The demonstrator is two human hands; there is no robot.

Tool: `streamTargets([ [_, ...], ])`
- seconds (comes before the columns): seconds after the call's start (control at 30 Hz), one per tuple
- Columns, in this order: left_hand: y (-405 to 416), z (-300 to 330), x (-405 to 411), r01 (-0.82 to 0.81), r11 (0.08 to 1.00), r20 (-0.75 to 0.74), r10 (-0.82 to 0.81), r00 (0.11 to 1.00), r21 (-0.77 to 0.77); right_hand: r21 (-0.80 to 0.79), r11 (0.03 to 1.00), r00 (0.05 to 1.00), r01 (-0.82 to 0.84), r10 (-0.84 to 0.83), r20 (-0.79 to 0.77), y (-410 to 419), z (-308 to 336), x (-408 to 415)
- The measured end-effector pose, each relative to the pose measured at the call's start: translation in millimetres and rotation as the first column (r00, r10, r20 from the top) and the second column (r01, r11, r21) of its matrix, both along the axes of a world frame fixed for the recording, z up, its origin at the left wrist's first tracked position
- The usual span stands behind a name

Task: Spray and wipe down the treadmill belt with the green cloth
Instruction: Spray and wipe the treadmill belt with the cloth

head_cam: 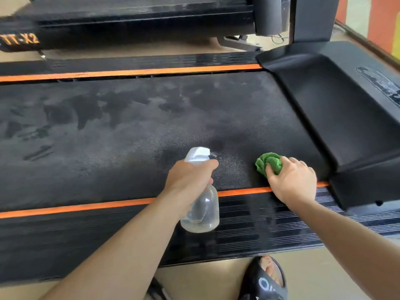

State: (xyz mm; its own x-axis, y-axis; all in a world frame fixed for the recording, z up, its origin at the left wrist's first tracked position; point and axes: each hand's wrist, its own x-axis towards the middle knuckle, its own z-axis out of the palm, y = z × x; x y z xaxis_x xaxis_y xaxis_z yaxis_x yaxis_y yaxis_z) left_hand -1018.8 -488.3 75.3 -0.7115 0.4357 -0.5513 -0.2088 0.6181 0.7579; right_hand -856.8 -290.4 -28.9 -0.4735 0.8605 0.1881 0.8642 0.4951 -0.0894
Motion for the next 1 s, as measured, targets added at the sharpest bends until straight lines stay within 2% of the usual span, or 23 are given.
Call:
streamTargets([
  [0.13, 5.0, -0.2, 1.8, -0.031, 0.998, -0.046, 0.028, 0.999, -0.062, 0.004, 1.000, 1.000, -0.001, 0.001, 0.000, -0.2, 1.6, -0.3],
  [0.27, -3.0, 1.6, -5.0, -0.005, 0.988, -0.102, -0.011, 0.995, -0.152, 0.000, 1.000, 1.000, -0.003, 0.003, 0.013, -0.9, 1.5, 0.2],
  [0.4, -21.5, 1.7, -18.3, -0.010, 0.984, -0.151, -0.018, 0.988, -0.178, -0.009, 1.000, 1.000, -0.011, 0.011, 0.015, -1.1, 4.3, -1.2],
  [0.5, -42.7, 6.3, -34.3, -0.068, 0.980, -0.173, 0.036, 0.984, -0.188, -0.014, 1.000, 1.000, -0.006, 0.006, 0.015, -1.8, 3.6, -0.9],
  [0.6, -59.3, 6.0, -46.5, -0.129, 0.984, -0.156, 0.108, 0.982, -0.126, -0.024, 1.000, 1.000, 0.006, -0.005, 0.017, -1.2, 4.0, -1.3],
  [0.73, -68.8, 1.3, -53.4, -0.127, 0.992, -0.107, 0.129, 0.986, 0.029, -0.027, 1.000, 0.999, 0.009, -0.008, 0.032, -1.4, 3.0, -1.5],
  [0.9, -70.3, -14.7, -52.4, -0.092, 0.946, -0.233, 0.170, 0.958, 0.311, -0.062, 0.998, 1.000, 0.001, 0.000, 0.020, -1.2, 3.3, 0.2],
  [1.0, -67.7, -34.7, -55.2, -0.105, 0.930, -0.339, 0.231, 0.912, 0.353, -0.113, 0.993, 0.999, 0.033, -0.030, 0.029, 7.4, 4.8, -4.8],
])
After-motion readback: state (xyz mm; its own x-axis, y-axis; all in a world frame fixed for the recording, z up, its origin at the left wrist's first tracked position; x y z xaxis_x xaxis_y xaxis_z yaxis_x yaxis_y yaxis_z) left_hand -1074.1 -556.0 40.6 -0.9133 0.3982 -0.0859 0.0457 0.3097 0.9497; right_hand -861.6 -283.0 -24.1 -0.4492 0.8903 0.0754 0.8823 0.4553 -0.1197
